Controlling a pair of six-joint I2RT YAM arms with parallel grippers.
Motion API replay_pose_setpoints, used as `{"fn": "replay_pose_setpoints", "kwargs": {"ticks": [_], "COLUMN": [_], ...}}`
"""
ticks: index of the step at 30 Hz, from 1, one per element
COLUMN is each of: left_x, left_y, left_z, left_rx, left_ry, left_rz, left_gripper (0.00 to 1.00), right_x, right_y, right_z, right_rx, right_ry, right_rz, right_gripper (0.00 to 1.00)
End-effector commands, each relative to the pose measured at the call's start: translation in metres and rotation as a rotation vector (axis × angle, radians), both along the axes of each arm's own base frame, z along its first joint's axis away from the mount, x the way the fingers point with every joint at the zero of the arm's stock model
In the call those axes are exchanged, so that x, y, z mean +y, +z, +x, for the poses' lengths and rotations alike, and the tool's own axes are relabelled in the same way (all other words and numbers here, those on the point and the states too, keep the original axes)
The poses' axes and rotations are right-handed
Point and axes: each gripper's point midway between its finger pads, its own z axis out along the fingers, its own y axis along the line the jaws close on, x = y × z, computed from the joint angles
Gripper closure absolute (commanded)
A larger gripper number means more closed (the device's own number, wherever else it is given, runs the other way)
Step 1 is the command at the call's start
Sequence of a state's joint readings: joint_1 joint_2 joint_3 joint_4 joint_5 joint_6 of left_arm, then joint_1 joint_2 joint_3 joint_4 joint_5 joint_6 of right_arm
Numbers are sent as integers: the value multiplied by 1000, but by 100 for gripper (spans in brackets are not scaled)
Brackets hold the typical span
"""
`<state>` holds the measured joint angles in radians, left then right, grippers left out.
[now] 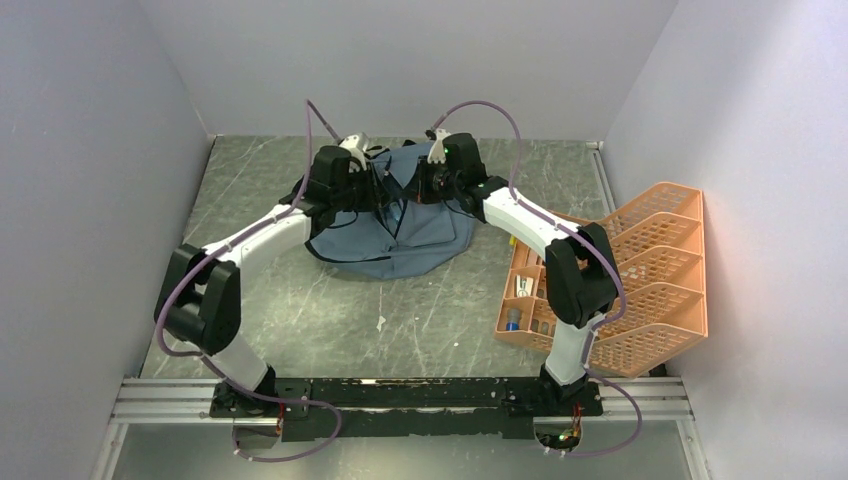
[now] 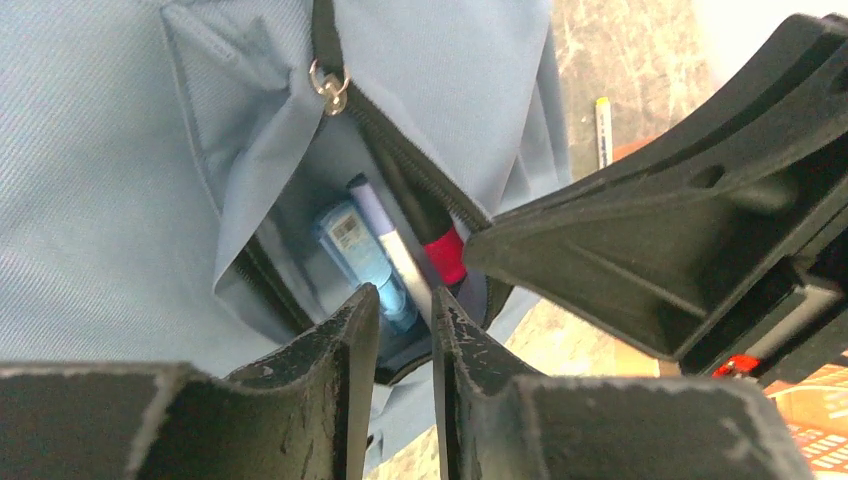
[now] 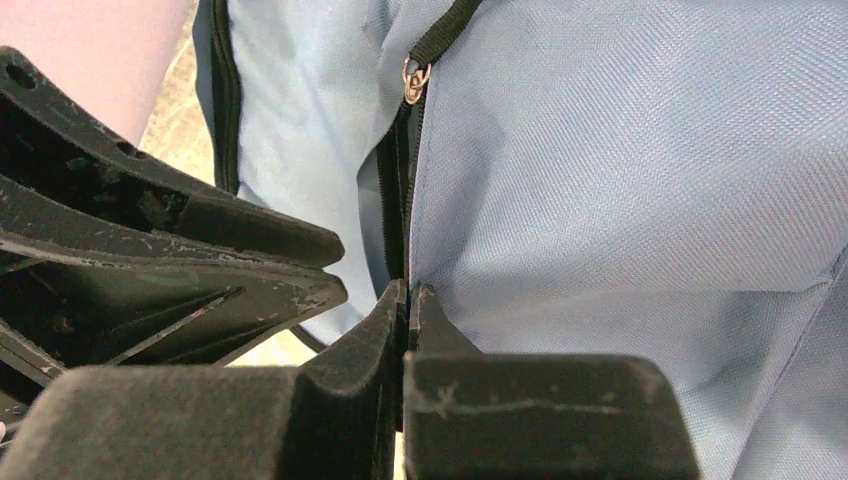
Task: Pack the student bag
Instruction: Place the stationery in the student bag, then pick up the stationery from the center of the board.
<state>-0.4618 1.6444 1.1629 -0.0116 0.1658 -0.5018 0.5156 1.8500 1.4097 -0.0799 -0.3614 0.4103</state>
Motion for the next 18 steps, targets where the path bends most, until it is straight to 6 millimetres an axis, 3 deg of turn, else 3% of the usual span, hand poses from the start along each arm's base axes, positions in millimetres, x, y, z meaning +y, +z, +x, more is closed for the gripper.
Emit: {"fn": "replay_pose_setpoints", "kwargs": {"ticks": [1,4,9,18], "left_x": [22,23,2,-38], "left_y": [-17,-22,-25,-30], "left_z": [-11,-9,16,23], "left_rx": [23,21,6,14], "left_ry": [35,58,36,-82], "left_rz": [82,60,2,-64], "left_gripper": [70,69,72,69], "right_x": [0,-3,-5,-11], "right_y": [15,17,19,32], "right_z": [-10,-7,-6,-14], "right_rx": [-10,-22,-23,-24], "right_ry": [28,22,18,18], "right_rz": [-21,-45,-61,-71], "right_gripper": [100,100,100,79]}}
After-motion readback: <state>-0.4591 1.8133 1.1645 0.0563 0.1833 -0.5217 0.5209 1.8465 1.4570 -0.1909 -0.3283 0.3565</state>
